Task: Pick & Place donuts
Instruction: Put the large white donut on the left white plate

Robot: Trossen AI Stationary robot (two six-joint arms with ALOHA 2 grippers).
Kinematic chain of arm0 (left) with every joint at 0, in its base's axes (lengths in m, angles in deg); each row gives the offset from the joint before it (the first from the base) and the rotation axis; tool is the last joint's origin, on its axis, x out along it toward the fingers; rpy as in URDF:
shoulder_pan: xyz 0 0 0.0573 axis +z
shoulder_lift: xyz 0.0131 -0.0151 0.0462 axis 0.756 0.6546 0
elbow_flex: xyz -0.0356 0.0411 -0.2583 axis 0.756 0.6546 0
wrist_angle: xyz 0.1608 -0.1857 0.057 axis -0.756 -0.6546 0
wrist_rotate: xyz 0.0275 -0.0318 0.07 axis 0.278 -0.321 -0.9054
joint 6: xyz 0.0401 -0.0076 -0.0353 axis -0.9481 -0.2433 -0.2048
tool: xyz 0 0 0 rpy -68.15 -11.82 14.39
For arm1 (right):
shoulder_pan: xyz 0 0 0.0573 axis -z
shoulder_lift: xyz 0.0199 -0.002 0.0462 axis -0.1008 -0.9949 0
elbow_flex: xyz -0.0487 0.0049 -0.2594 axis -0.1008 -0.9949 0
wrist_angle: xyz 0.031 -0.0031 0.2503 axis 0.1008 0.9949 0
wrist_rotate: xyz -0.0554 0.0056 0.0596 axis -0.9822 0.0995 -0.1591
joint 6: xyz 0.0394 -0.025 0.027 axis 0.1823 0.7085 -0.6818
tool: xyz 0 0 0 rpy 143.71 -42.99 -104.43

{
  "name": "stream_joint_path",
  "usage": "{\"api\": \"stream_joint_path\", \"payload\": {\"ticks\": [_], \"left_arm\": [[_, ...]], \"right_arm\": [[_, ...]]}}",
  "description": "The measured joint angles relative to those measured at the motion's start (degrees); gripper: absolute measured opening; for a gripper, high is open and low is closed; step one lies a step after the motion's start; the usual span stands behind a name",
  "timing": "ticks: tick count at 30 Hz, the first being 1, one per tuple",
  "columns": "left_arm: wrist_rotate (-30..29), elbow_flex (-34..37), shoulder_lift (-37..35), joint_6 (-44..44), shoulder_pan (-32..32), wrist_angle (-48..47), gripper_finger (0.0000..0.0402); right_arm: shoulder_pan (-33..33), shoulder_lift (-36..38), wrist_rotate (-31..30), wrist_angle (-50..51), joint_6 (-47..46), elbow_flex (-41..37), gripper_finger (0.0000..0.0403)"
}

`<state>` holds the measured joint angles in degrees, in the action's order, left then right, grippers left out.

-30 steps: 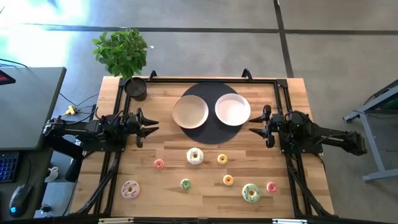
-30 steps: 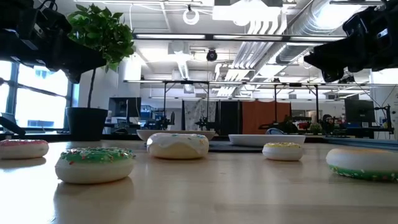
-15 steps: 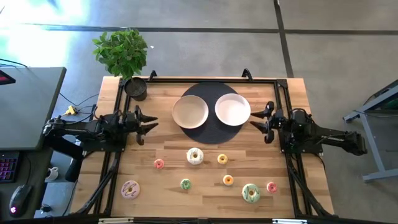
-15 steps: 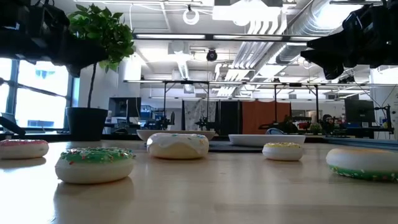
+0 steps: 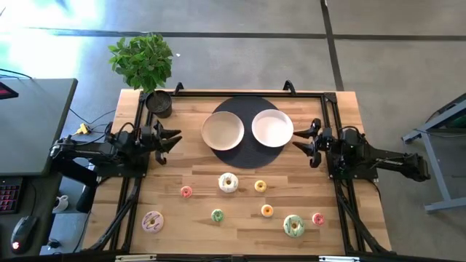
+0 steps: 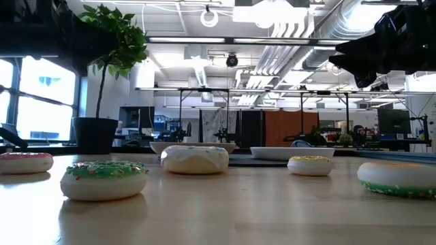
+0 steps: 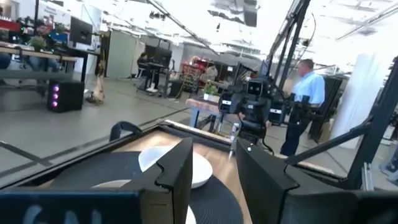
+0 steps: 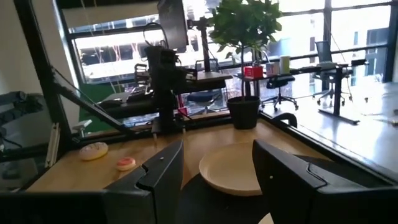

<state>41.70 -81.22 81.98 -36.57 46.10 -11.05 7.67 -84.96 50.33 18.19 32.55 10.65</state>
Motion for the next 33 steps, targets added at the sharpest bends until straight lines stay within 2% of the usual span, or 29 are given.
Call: {"api": "stream_joint_path", "payload": {"ticks": [2, 7, 10, 13, 18, 21, 23, 27, 33], "left_arm": [[-0.3, 0.0, 0.0, 0.5, 0.0, 0.9, 0.0122], [0.3, -1.0, 0.0, 15.1, 0.0, 2.8, 0.0122], [1.0, -4.0, 1.5, 16.1, 0.0, 2.7, 0.0122], [0.8, -8.9, 6.9, 12.7, 0.0, 0.0, 0.0122], [1.4, -21.9, 22.1, 9.0, 0.0, -11.6, 0.0122], [2.4, -28.5, 32.9, 9.4, 0.0, -22.3, 0.0122], [2.4, -31.4, 40.2, 12.2, 0.0, -25.6, 0.0122], [3.9, -33.0, 52.5, 19.0, 0.0, -24.0, 0.0122], [14.6, -35.2, 70.4, 24.6, 0.0, -14.8, 0.0122]], "right_arm": [[0.0, 0.0, 0.0, 0.0, 0.0, 0.0, 0.0188], [0.0, 0.0, -2.3, 0.0, -0.4, 0.0, 0.0188], [0.0, 0.0, -2.7, 0.2, -1.5, 0.0, 0.0188], [0.0, 0.0, -2.7, 0.0, -1.8, 0.0, 0.0188], [0.0, 0.0, -2.6, -0.5, -4.9, 0.0, 0.0188], [0.0, 0.0, -2.2, -0.8, -4.2, 0.0, 0.0188], [0.0, 0.0, -2.2, -1.8, -2.7, 0.0, 0.0188], [0.0, 0.0, -2.6, -5.5, 1.3, 0.0, 0.0188], [0.0, 0.0, -2.2, -6.4, 2.6, 0.0, 0.0188]]}}
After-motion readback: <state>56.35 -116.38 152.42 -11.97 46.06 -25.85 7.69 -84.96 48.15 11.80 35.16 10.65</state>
